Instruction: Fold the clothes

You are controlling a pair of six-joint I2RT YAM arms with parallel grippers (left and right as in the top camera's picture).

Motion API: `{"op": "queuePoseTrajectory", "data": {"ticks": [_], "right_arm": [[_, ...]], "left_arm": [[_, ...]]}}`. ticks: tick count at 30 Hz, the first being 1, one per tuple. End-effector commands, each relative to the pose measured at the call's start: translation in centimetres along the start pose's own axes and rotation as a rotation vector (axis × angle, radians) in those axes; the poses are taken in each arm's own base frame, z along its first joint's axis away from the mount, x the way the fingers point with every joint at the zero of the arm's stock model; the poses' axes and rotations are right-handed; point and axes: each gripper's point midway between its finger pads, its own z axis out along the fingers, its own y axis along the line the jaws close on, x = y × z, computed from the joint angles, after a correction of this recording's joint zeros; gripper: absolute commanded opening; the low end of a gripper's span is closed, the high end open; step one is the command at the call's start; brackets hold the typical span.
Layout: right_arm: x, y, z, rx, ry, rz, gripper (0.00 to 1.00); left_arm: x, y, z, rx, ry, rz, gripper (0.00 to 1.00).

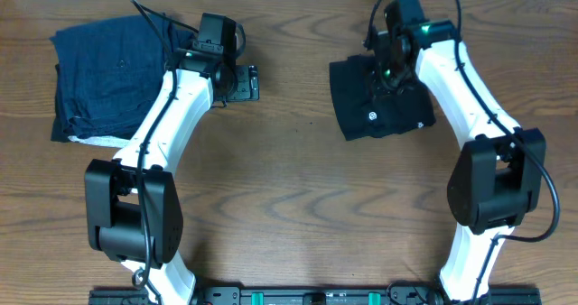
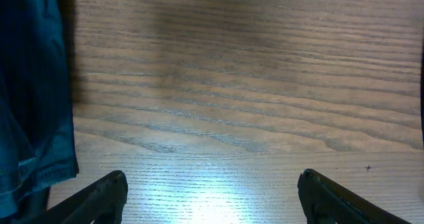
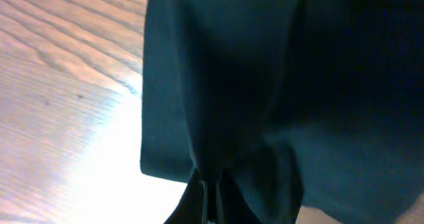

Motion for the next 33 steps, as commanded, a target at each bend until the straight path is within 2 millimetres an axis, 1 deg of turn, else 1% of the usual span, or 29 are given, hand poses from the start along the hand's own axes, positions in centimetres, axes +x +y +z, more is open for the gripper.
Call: {"op": "queuePoseTrajectory", "data": {"ticks": [1, 3, 5, 7, 12, 16, 25, 26, 27, 28, 30, 33], "right_arm": [[0.4, 0.8, 1.0, -0.021, 0.005, -0.040, 0.01], [0.4, 0.9, 1.6, -0.031, -0.002, -0.040, 0.01], [0.2, 1.6, 2.0, -0.072, -0.020, -0.044, 0.02], [-0.4, 2.1, 2.1, -0.106, -0.048, -0.030, 0.02], [-2.0, 2.8, 1.9, -0.143, -0.112, 0.000, 0.01], [-2.1, 3.2, 1.9, -0.155, -0.114, -0.004, 0.01], [-1.9, 5.3, 2.0, -0.178, -0.105, -0.043, 0.02], [-1.9, 5.6, 2.1, -0.179, -0.104, -0.048, 0.10], [-1.8, 5.8, 2.1, -0.180, -0.103, -0.053, 0.25], [-1.8, 6.0, 2.1, -0.181, -0.103, -0.058, 0.35], [-2.0, 6.2, 2.1, -0.182, -0.109, -0.063, 0.39], [-2.5, 6.5, 1.9, -0.205, -0.131, -0.068, 0.50]], "left_arm": [[0.3, 0.5, 0.4, -0.020, 0.011, -0.004, 0.84], [0.3, 0.5, 0.4, -0.020, 0.011, -0.004, 0.84], [0.3, 0.5, 0.4, -0.020, 0.011, -0.004, 0.84], [0.3, 0.5, 0.4, -0.020, 0.011, -0.004, 0.84], [0.3, 0.5, 0.4, -0.020, 0.011, -0.004, 0.84], [0.3, 0.5, 0.4, -0.020, 0.011, -0.004, 0.84], [0.3, 0.5, 0.4, -0.020, 0.011, -0.004, 0.84], [0.3, 0.5, 0.4, -0.020, 0.011, -0.004, 0.84], [0.3, 0.5, 0.4, -0.020, 0.011, -0.004, 0.84], [0.3, 0.5, 0.4, -0.020, 0.011, -0.004, 0.84], [0.3, 0.5, 0.4, -0.020, 0.011, -0.004, 0.84], [0.3, 0.5, 0.4, -0.020, 0.011, -0.004, 0.84]]}}
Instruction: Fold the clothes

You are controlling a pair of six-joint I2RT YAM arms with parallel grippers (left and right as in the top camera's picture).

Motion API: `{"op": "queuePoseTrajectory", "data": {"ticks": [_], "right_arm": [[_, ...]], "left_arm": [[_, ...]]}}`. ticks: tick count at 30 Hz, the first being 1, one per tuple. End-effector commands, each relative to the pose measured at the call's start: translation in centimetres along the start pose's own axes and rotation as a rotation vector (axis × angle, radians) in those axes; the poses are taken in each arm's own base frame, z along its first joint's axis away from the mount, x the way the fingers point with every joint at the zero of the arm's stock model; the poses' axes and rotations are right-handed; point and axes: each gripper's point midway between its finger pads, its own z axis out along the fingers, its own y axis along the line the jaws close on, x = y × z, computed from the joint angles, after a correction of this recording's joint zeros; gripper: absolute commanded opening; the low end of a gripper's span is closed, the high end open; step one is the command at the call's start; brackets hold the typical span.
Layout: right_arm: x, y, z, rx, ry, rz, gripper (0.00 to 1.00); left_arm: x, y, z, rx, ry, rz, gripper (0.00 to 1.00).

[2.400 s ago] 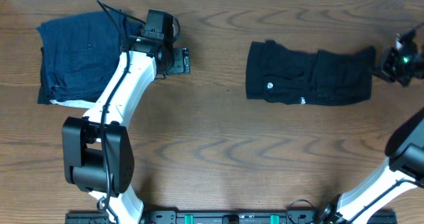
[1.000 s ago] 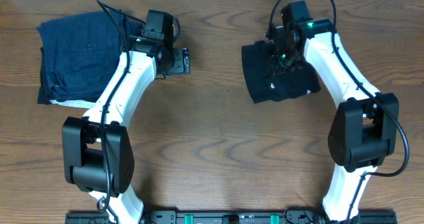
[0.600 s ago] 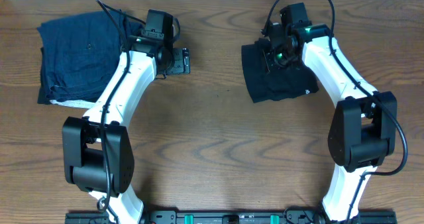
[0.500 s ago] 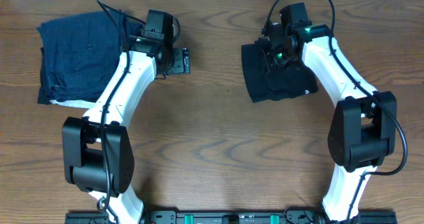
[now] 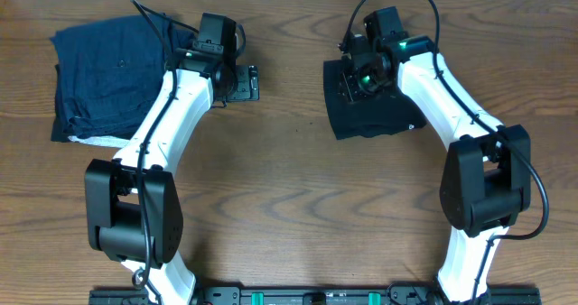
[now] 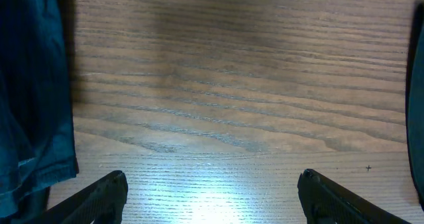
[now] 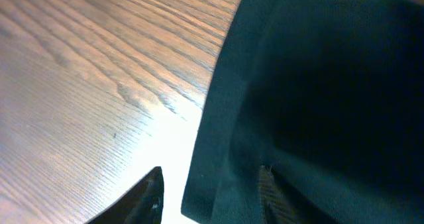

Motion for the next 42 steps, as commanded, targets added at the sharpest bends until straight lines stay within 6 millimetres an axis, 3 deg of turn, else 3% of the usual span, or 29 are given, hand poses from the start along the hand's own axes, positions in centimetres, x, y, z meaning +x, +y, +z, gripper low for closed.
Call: {"op": "queuePoseTrajectory", "data": {"ticks": [1, 4, 8, 9, 16, 21, 27, 31, 35, 42], "right_arm": [[-0.6, 1.0, -0.4, -0.055, -0.019, -0.010, 0.53], [-1.0, 0.1, -2.0, -0.085, -0.018, 0.035, 0.50], [-0.5, -1.3, -3.9, -0.177, -0.005, 0.124, 0.07], [-0.2, -1.7, -4.1, -0.187, 0.005, 0.145, 0.01], [2.4, -3.7, -2.5, -0.182, 0.053, 0.209, 0.01], [4.5, -2.6, 0.0, -0.263, 0.070, 0.214, 0.01], [8.0, -3.0, 3.1, -0.268, 0.093, 0.226, 0.01], [9.3, -3.0, 4.1, -0.275, 0.100, 0.229, 0.01], [8.2, -3.0, 3.5, -0.274, 0.071, 0.179, 0.01], [0.8, -1.9, -1.0, -0.300, -0.089, 0.087, 0.01]], "left_arm": [[0.3, 0.5, 0.4, -0.020, 0.010, -0.004, 0.84], [0.3, 0.5, 0.4, -0.020, 0.010, -0.004, 0.84], [0.3, 0.5, 0.4, -0.020, 0.011, -0.004, 0.84], [0.3, 0.5, 0.4, -0.020, 0.011, -0.004, 0.84], [0.3, 0.5, 0.4, -0.020, 0.010, -0.004, 0.84], [0.3, 0.5, 0.4, -0.020, 0.010, -0.004, 0.84], [0.3, 0.5, 0.4, -0.020, 0.010, -0.004, 0.84], [0.3, 0.5, 0.4, -0.020, 0.011, -0.004, 0.84], [0.3, 0.5, 0.4, -0.020, 0.011, -0.004, 0.84], [0.3, 0.5, 0.4, -0.020, 0.011, -0.004, 0.84]]}}
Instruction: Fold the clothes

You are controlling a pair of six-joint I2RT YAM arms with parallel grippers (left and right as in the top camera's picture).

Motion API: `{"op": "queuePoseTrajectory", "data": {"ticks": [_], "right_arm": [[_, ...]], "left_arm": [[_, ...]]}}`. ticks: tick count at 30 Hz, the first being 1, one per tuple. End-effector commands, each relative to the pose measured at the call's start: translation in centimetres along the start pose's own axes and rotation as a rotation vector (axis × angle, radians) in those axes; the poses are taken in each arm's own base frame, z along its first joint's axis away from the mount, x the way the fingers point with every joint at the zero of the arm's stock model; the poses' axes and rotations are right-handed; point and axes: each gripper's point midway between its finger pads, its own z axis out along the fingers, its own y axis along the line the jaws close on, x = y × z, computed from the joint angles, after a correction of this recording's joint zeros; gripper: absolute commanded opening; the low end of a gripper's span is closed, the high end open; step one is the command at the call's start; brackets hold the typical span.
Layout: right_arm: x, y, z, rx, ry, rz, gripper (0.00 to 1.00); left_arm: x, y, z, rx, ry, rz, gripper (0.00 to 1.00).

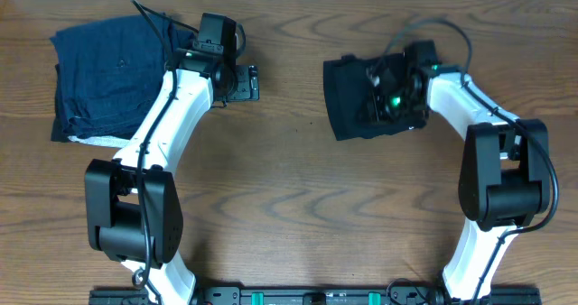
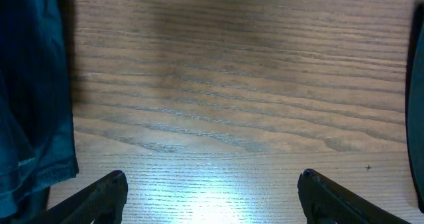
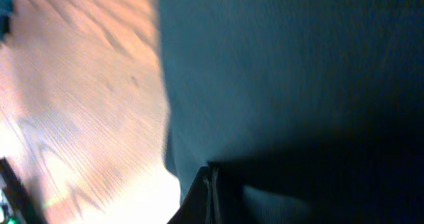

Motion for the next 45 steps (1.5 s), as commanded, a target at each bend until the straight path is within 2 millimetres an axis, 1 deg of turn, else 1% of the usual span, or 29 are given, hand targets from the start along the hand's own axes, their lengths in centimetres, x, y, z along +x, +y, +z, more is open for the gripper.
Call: {"op": "queuePoseTrajectory", "data": {"ticks": [1, 3, 5, 7, 10, 14, 16, 22, 23, 25, 27, 29, 31, 33, 34, 35, 36, 37, 39, 40, 42, 43, 44, 45], "right_arm": [[-4.7, 2.6, -2.7, -0.020, -0.116, -0.119, 0.01], [-6.3, 2.9, -3.3, -0.010, -0.165, -0.154, 0.01], [-7.5, 2.8, -3.6, 0.008, -0.210, -0.183, 0.01], [-8.4, 2.1, -3.5, 0.045, -0.246, -0.202, 0.01], [-9.2, 0.8, -2.9, 0.098, -0.280, -0.188, 0.01], [-9.6, -1.4, -1.6, 0.168, -0.290, -0.178, 0.01], [-9.9, -2.6, -0.6, 0.189, -0.299, -0.180, 0.01], [-10.1, -5.5, 3.1, 0.196, -0.301, -0.177, 0.02], [-10.1, -6.0, 3.6, 0.196, -0.304, -0.179, 0.03], [-10.6, -6.3, 4.1, 0.196, -0.325, -0.192, 0.07], [-11.7, -6.0, 3.6, 0.192, -0.372, -0.205, 0.09], [-13.2, -4.8, 2.3, 0.168, -0.433, -0.218, 0.10], [-15.1, -3.1, -0.1, 0.139, -0.503, -0.248, 0.10], [-16.4, -1.6, -2.9, 0.132, -0.560, -0.262, 0.12], [-16.9, -0.9, -4.5, 0.132, -0.589, -0.264, 0.14], [-17.4, 0.1, -6.9, 0.136, -0.625, -0.270, 0.15], [-17.5, 0.5, -8.3, 0.143, -0.640, -0.270, 0.15], [-17.5, 0.8, -10.1, 0.159, -0.656, -0.265, 0.16], [-16.9, 0.4, -13.3, 0.221, -0.670, -0.225, 0.20], [-16.4, -0.2, -14.9, 0.265, -0.670, -0.193, 0.21], [-14.9, -1.5, -17.4, 0.339, -0.656, -0.128, 0.21], [-14.0, -2.2, -18.4, 0.373, -0.642, -0.093, 0.23], [-13.2, -2.8, -19.2, 0.397, -0.629, -0.065, 0.29], [-12.3, -3.6, -19.9, 0.422, -0.613, -0.033, 0.38]], "left_arm": [[0.3, 0.5, 0.4, -0.020, 0.010, -0.004, 0.84], [0.3, 0.5, 0.4, -0.020, 0.011, -0.004, 0.84], [0.3, 0.5, 0.4, -0.020, 0.010, -0.004, 0.84], [0.3, 0.5, 0.4, -0.020, 0.010, -0.004, 0.84], [0.3, 0.5, 0.4, -0.020, 0.010, -0.004, 0.84], [0.3, 0.5, 0.4, -0.020, 0.010, -0.004, 0.84], [0.3, 0.5, 0.4, -0.020, 0.010, -0.004, 0.84], [0.3, 0.5, 0.4, -0.020, 0.010, -0.004, 0.84], [0.3, 0.5, 0.4, -0.020, 0.010, -0.004, 0.84], [0.3, 0.5, 0.4, -0.020, 0.010, -0.004, 0.84], [0.3, 0.5, 0.4, -0.020, 0.010, -0.004, 0.84], [0.3, 0.5, 0.4, -0.020, 0.010, -0.004, 0.84], [0.3, 0.5, 0.4, -0.020, 0.010, -0.004, 0.84], [0.3, 0.5, 0.4, -0.020, 0.011, -0.004, 0.84], [0.3, 0.5, 0.4, -0.020, 0.010, -0.004, 0.84], [0.3, 0.5, 0.4, -0.020, 0.011, -0.004, 0.84], [0.3, 0.5, 0.4, -0.020, 0.010, -0.004, 0.84], [0.3, 0.5, 0.4, -0.020, 0.010, -0.004, 0.84], [0.3, 0.5, 0.4, -0.020, 0.010, -0.004, 0.84], [0.3, 0.5, 0.4, -0.020, 0.010, -0.004, 0.84], [0.3, 0.5, 0.4, -0.020, 0.010, -0.004, 0.84], [0.3, 0.5, 0.4, -0.019, 0.009, -0.004, 0.84], [0.1, 0.4, 0.4, -0.018, 0.003, -0.004, 0.84], [-0.4, 0.3, 0.4, -0.012, -0.017, -0.004, 0.84]]}}
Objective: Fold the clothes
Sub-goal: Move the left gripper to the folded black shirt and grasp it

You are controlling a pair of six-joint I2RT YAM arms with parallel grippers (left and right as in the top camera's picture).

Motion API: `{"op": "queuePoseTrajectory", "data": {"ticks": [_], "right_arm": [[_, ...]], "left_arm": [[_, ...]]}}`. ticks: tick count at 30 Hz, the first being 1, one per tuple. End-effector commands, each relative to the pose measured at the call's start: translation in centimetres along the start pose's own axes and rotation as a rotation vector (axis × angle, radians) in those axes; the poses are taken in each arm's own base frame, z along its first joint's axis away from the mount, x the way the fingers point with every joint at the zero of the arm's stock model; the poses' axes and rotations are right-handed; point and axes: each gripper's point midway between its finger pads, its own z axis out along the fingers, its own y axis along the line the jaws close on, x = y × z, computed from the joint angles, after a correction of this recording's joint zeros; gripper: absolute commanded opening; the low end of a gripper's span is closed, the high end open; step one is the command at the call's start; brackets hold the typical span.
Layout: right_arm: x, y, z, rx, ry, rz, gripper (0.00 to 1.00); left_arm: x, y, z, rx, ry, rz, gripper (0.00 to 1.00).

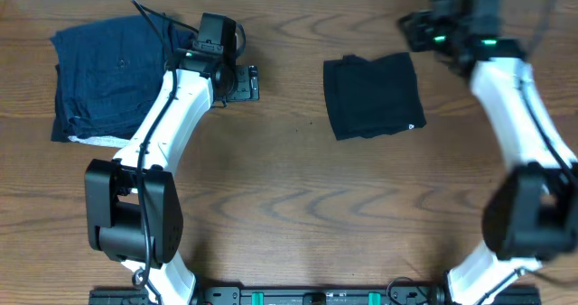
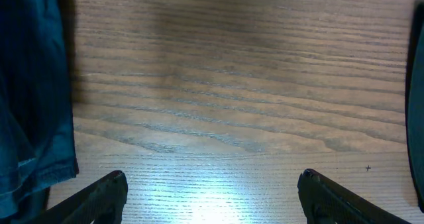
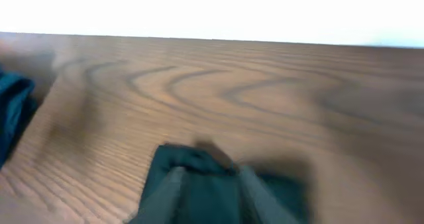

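A black garment (image 1: 373, 96) lies folded into a flat, roughly square shape on the wooden table (image 1: 289, 197), right of centre, with a small white mark at its near right corner. Raised near the table's far edge, my right gripper (image 1: 417, 32) hangs beyond the garment's far right corner. The blurred right wrist view has its fingers (image 3: 164, 196) apart and empty over the black garment (image 3: 205, 191). Holding nothing, my left gripper (image 1: 248, 82) stands open low over bare wood, its gap (image 2: 211, 197) wide. A folded navy pile (image 1: 113, 75) sits at the far left.
The navy pile's edge (image 2: 30, 105) shows at the left of the left wrist view, and a sliver of the black garment (image 2: 417, 105) at its right. The white wall (image 3: 212, 8) runs behind the table's far edge.
My right gripper was shut low on the right part of the black garment. Now it is open, lifted off and back toward the far edge. The garment lies free; the left arm has not moved.
At first my right gripper was shut on cloth of the black garment, which lay skewed. Then it was open at the garment's far left, the garment squarer. Then it was shut low on the right part. Now it is clear. The left arm stayed put throughout.
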Motion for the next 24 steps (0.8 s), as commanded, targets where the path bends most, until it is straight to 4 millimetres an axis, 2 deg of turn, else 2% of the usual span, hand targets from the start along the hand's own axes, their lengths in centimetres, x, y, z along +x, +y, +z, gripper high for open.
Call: {"op": "queuePoseTrajectory", "data": {"ticks": [1, 2, 4, 5, 6, 9, 11, 15, 21, 24], "right_arm": [[0.2, -4.1, -3.0, 0.158, 0.019, 0.052, 0.48], [0.9, -5.2, -3.6, 0.190, 0.046, 0.076, 0.59], [2.3, -6.8, -4.4, 0.235, 0.095, 0.114, 0.69], [2.9, -7.3, -4.6, 0.245, 0.116, 0.130, 0.80], [3.7, -7.9, -4.7, 0.254, 0.142, 0.148, 0.99], [4.6, -8.7, -4.7, 0.266, 0.162, 0.168, 0.99], [4.5, -9.1, -4.6, 0.277, 0.152, 0.166, 0.99], [4.2, -9.2, -4.5, 0.277, 0.142, 0.163, 0.99], [4.2, -9.1, -4.4, 0.276, 0.144, 0.162, 0.99], [4.3, -9.1, -4.5, 0.276, 0.144, 0.162, 0.99]], "left_arm": [[-0.8, 0.1, 0.4, -0.006, -0.033, -0.018, 0.84], [-1.1, -0.4, 0.4, 0.023, -0.042, -0.039, 0.84], [-1.3, -2.3, 0.2, 0.126, -0.041, -0.056, 0.84], [-1.3, -3.4, 0.1, 0.183, -0.039, -0.050, 0.84], [-1.4, -4.7, -0.1, 0.240, -0.039, -0.039, 0.84], [-1.5, -7.3, -0.5, 0.312, -0.056, 0.000, 0.84], [-1.5, -9.1, -0.7, 0.335, -0.074, 0.035, 0.84], [-1.2, -13.1, -1.3, 0.387, -0.106, 0.056, 0.84], [-0.5, -17.1, -1.4, 0.340, -0.169, 0.037, 0.84], [0.2, -20.0, -1.5, 0.385, -0.187, 0.061, 0.84]]}}
